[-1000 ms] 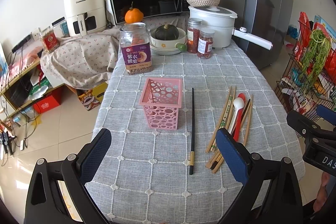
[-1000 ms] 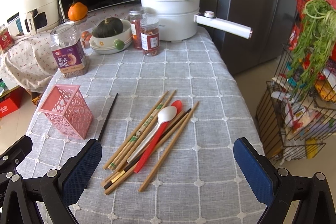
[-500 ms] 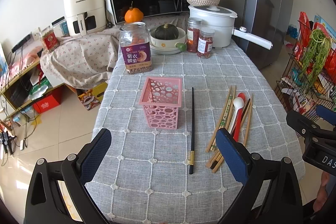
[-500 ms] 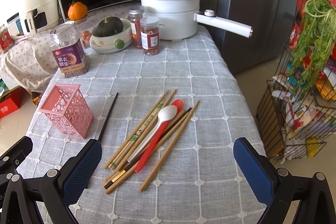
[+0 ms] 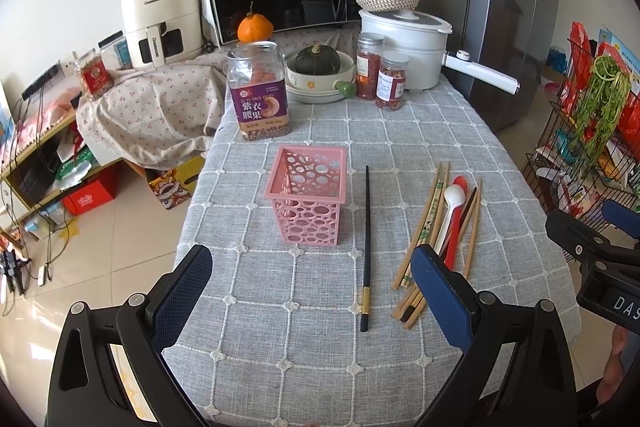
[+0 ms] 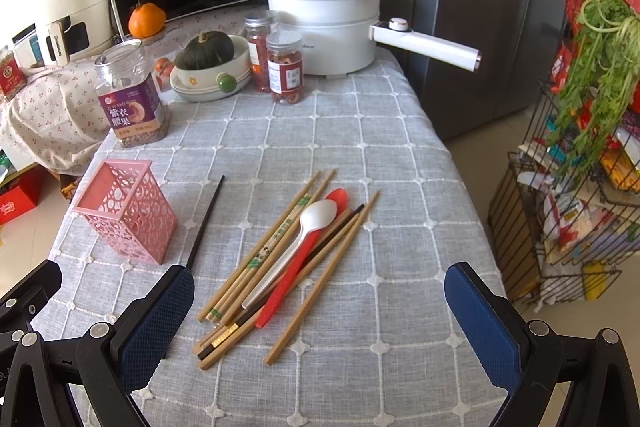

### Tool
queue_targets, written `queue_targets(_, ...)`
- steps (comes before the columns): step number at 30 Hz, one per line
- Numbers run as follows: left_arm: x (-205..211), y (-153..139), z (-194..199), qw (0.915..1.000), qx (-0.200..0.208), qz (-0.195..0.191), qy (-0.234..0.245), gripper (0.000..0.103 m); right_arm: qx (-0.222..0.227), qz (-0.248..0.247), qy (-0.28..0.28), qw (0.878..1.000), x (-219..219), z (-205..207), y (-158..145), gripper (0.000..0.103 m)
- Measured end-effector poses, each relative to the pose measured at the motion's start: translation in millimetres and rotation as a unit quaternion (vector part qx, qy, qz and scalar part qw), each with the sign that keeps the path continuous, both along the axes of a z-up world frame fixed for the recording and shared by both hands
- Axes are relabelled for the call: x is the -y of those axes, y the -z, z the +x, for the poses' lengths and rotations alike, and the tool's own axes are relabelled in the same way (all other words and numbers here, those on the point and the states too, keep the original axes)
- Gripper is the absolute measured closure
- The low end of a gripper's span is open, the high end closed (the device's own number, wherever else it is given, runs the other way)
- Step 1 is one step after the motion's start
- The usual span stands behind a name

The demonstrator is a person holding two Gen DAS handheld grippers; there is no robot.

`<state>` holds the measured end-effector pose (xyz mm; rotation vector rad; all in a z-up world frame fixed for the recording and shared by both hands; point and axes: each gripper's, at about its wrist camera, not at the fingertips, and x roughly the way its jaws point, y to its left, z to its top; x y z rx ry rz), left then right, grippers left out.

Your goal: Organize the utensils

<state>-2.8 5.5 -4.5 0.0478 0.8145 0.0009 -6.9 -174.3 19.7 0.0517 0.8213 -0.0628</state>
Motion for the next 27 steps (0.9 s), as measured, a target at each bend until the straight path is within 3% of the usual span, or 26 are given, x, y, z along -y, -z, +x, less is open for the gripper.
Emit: queue_targets(27, 2.1, 8.3, 1.4, 0.9999, -0.011, 0.006, 0.000, 0.002, -0.011, -0.007, 0.003, 1.000, 5.7, 5.1, 5.2, 0.000)
